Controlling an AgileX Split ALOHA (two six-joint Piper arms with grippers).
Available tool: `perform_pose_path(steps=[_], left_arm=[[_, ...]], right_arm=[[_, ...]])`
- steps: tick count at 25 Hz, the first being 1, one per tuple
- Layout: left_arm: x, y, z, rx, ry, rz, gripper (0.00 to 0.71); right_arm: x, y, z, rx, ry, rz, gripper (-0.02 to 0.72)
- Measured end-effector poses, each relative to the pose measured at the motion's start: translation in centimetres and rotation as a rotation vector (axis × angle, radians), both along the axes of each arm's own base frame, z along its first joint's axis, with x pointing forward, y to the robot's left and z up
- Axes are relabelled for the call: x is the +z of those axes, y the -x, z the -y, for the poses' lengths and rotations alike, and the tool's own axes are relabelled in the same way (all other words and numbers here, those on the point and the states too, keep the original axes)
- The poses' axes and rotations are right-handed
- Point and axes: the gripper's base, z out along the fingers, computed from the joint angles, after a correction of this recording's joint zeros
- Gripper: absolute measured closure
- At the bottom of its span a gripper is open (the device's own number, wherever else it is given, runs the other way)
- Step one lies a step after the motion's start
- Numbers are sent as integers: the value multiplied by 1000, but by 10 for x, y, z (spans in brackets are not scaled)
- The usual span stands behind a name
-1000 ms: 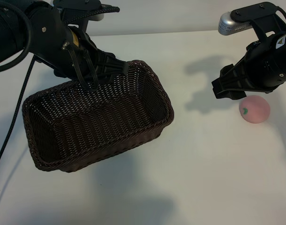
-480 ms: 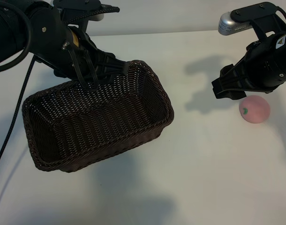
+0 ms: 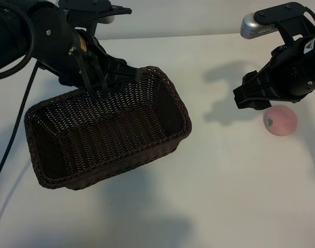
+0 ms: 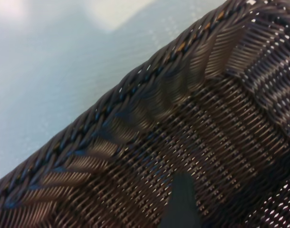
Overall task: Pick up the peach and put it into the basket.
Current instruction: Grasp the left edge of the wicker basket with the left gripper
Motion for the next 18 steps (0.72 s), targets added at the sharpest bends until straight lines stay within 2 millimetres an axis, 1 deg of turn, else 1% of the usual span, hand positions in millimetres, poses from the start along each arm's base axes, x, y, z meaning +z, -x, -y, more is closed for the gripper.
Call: perform_pose_path(steps=[7, 10, 12, 15, 18], left_arm=[[0, 0, -1, 6, -1, -5, 118], [0, 2, -7, 39, -25, -42, 118], [5, 3, -16, 94, -37, -49, 118], [20, 10, -37, 173, -39, -15, 118], [23, 28, -61, 229, -37, -13, 118]], right_arm=[[0, 0, 0, 0, 0, 0, 124], [0, 0, 0, 0, 0, 0, 124], [0, 0, 0, 0, 0, 0, 124], [0, 0, 0, 0, 0, 0, 124], [0, 0, 0, 0, 0, 0, 124]])
